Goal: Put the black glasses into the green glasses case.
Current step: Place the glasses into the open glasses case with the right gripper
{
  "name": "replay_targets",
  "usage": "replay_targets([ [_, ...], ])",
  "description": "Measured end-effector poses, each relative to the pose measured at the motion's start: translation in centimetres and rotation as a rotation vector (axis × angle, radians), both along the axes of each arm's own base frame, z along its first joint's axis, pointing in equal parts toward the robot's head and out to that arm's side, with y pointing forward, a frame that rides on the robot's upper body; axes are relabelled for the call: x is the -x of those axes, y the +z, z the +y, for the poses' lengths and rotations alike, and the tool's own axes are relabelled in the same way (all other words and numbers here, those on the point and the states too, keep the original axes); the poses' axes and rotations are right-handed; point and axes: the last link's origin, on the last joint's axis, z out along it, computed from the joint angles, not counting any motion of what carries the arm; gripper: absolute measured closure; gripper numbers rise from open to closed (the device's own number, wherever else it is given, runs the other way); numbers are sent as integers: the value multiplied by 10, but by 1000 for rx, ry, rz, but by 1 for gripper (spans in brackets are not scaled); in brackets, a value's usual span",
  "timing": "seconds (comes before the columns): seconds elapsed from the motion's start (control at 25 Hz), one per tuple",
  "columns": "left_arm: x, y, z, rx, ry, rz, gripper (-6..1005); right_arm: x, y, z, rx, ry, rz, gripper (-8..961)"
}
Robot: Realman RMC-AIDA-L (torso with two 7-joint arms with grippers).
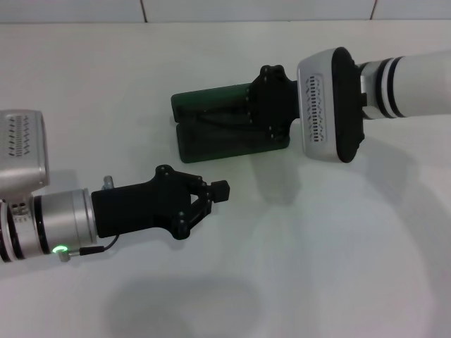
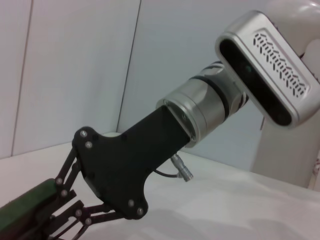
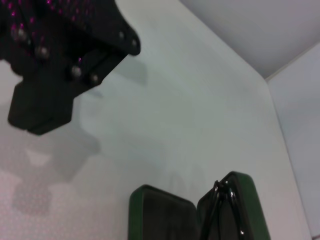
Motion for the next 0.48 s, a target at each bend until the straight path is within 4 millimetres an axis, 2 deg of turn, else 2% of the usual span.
replay_targets([
  [0.48, -1, 0, 1, -3, -3, 5, 989, 6, -6, 0, -23, 24, -11, 883],
])
